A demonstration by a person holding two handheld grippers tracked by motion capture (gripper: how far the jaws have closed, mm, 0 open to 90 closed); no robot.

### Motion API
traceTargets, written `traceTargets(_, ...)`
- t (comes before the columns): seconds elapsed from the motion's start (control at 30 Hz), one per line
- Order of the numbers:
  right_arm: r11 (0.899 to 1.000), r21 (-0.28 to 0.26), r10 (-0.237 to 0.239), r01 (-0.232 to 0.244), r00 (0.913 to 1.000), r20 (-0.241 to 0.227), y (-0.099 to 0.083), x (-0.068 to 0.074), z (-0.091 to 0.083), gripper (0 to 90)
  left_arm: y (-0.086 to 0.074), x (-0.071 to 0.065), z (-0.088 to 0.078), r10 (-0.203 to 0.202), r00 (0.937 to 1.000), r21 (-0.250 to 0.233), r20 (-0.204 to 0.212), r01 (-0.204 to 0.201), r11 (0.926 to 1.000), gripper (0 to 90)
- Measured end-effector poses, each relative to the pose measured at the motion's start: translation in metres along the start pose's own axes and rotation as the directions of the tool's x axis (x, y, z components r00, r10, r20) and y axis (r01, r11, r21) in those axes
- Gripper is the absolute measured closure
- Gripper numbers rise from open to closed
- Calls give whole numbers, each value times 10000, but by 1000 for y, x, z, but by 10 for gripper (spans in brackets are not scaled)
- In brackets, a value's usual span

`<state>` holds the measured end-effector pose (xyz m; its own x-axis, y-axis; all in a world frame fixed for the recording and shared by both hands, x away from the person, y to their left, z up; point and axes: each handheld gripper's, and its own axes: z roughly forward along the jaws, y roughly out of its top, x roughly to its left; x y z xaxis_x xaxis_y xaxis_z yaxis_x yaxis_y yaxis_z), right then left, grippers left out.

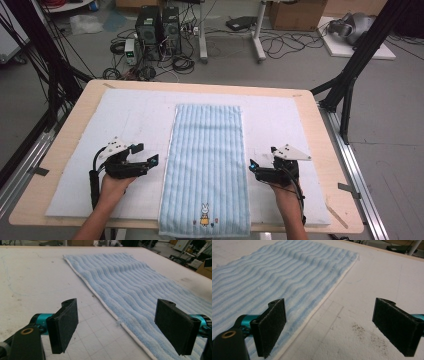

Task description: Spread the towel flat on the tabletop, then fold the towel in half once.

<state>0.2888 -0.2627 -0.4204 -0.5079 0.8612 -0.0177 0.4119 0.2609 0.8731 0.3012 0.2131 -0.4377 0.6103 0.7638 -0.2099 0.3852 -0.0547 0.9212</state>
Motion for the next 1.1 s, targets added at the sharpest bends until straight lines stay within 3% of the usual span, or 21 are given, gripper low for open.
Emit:
traceTargets(0.13,9998,-73,196,-197,9998,-53,0,-2,-2,111,1,-3,0,146,9999,73,24,-146,9999,201)
traceTargets(0.4,9992,-14,397,-397,9992,-55,-1,-5,-6,111,5,-1,6,-92,9997,252,236,86,9996,201)
traceTargets(0.57,9989,-27,461,-461,9988,-138,0,-7,-5,111,19,6,13,-295,9992,136,275,292,9995,202)
traceTargets(0.67,9988,63,481,-480,9986,-207,0,-7,-1,111,31,12,21,-428,9987,144,276,425,9990,218)
traceTargets(0.77,9986,186,498,-493,9984,-250,0,-7,0,111,42,20,32,-671,9975,243,202,666,9975,295)
traceTargets(0.9,9989,197,432,-426,9987,-288,0,-7,1,111,51,27,49,-815,9966,253,93,813,9964,284)
traceTargets(1.1,9984,283,498,-487,9980,-397,-2,-7,2,111,56,29,79,-517,9985,922,-152,529,9943,299)
